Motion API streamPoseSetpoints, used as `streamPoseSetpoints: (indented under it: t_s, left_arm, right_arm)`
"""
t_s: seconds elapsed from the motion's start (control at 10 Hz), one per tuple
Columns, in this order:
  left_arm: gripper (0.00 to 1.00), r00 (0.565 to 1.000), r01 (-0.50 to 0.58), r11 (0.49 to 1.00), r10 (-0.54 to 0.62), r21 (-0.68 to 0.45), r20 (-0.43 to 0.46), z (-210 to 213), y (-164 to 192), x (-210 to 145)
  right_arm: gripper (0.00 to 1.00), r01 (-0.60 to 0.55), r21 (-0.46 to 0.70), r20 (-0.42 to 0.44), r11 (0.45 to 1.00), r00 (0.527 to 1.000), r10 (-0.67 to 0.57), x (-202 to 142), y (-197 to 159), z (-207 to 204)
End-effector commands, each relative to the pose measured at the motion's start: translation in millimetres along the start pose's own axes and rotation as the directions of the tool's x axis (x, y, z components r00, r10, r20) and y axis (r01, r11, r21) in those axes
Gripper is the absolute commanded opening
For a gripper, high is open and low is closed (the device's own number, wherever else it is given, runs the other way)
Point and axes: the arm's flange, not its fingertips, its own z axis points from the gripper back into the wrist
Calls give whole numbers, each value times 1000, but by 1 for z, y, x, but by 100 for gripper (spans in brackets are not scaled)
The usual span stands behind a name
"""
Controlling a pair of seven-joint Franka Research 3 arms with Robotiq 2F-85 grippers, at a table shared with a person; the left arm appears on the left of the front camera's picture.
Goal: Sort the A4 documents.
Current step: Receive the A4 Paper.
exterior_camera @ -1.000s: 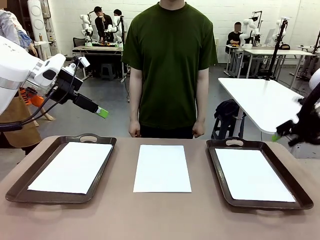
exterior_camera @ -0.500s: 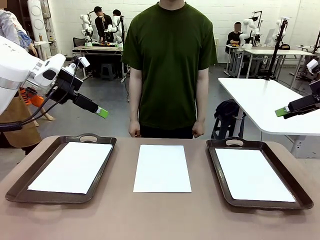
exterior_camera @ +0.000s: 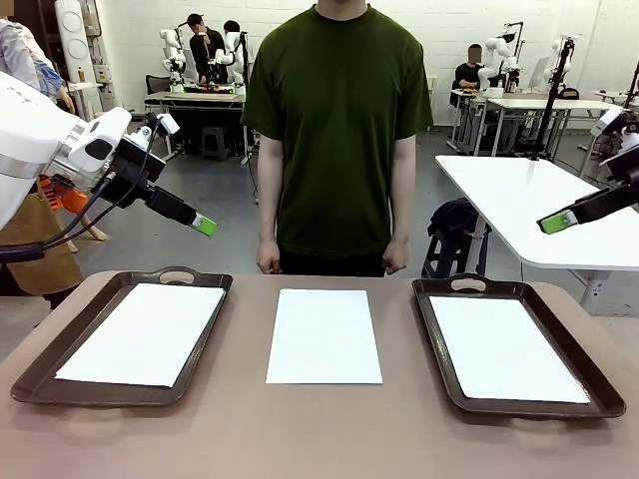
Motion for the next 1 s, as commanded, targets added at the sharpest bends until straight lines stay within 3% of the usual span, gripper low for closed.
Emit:
streamPoseSetpoints:
  t_s: [0.0,0.3,0.4,0.5,0.9]
  left_arm:
    - [100,1000,2,1000,-2,0,2,1,0,0]
    - [100,1000,2,1000,-2,0,2,1,0,0]
    - [100,1000,2,1000,-2,0,2,1,0,0]
    - [100,1000,2,1000,-2,0,2,1,0,0]
    - [100,1000,2,1000,-2,0,2,1,0,0]
  right_arm:
    - [100,-57,32,-48,998,997,58,-5,12,-7]
    - [100,-42,11,-46,999,998,43,-8,14,-10]
    - [100,12,-5,-19,1000,1000,-12,-8,11,-6]
    - [100,-32,34,-44,999,998,33,1,12,-10]
    - [100,-32,34,-44,999,998,33,1,12,-10]
